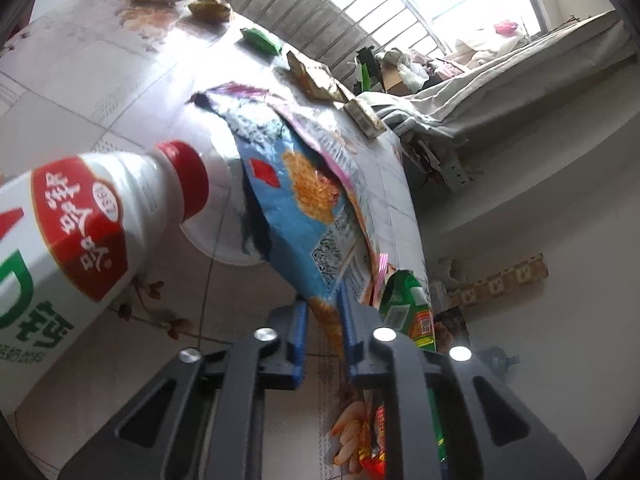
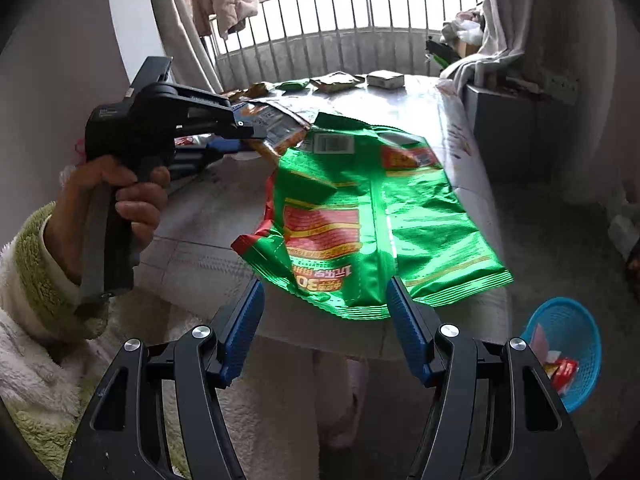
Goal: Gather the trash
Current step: 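Carry the blue packet and green bag over the blue wastebasket with both tools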
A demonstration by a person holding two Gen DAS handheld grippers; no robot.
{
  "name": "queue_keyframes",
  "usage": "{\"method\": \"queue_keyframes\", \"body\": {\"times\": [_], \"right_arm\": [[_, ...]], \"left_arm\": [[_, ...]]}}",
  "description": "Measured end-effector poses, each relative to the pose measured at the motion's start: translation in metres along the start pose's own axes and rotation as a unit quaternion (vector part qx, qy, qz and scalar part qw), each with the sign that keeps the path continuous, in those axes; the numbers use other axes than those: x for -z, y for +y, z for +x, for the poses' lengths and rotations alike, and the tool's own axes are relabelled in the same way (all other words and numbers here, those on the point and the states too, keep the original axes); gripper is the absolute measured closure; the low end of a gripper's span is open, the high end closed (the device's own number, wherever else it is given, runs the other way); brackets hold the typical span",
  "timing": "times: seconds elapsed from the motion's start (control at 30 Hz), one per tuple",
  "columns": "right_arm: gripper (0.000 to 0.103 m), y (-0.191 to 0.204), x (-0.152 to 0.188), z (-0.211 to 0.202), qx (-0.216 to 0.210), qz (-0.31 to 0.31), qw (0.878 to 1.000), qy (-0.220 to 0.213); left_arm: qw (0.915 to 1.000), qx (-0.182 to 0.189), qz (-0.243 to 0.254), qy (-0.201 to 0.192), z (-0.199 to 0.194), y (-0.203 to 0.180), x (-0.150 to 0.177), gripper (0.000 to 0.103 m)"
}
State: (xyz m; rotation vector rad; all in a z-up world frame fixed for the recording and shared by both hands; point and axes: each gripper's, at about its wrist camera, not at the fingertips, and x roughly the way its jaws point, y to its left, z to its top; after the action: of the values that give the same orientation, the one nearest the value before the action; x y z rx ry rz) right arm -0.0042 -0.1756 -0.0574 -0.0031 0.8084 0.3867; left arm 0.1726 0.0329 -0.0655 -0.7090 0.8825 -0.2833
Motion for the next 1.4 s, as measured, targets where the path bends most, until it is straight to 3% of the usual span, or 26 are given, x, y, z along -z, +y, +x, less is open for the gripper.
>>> {"method": "queue_keyframes", "body": {"times": [0.2, 0.4, 0.6, 0.73, 1.0, 1.17, 1.27, 1.4], "right_arm": [[0.043, -0.015, -0.009, -0.006, -0.035, 0.050, 0.998, -0.019], [0.040, -0.033, -0.015, -0.023, -0.080, 0.119, 0.989, -0.042], [0.039, -0.045, -0.014, -0.027, -0.051, 0.168, 0.983, -0.045], [0.039, -0.062, -0.010, -0.022, -0.032, 0.221, 0.974, -0.042], [0.041, -0.105, 0.007, -0.010, -0.067, 0.353, 0.933, -0.031], [0.048, -0.109, 0.014, -0.001, -0.104, 0.381, 0.919, -0.019], [0.050, -0.114, 0.019, 0.000, -0.142, 0.402, 0.904, -0.027], [0.053, -0.121, 0.028, 0.002, -0.155, 0.427, 0.891, -0.027]], "left_arm": [[0.9984, 0.016, 0.029, -0.046, -0.029, -0.012, -0.002, 0.102], [0.9920, 0.036, 0.070, -0.099, -0.070, -0.028, -0.004, 0.102], [0.9777, 0.059, 0.128, -0.156, -0.113, -0.049, -0.002, 0.102], [0.9713, 0.067, 0.156, -0.167, -0.123, -0.058, 0.005, 0.102], [0.9683, 0.059, 0.210, -0.122, -0.095, -0.072, 0.036, 0.102], [0.9657, 0.019, 0.251, -0.063, -0.057, -0.076, 0.062, 0.102], [0.9647, 0.000, 0.259, -0.046, -0.044, -0.074, 0.069, 0.102], [0.9650, -0.014, 0.260, -0.031, -0.035, -0.068, 0.069, 0.102]]}}
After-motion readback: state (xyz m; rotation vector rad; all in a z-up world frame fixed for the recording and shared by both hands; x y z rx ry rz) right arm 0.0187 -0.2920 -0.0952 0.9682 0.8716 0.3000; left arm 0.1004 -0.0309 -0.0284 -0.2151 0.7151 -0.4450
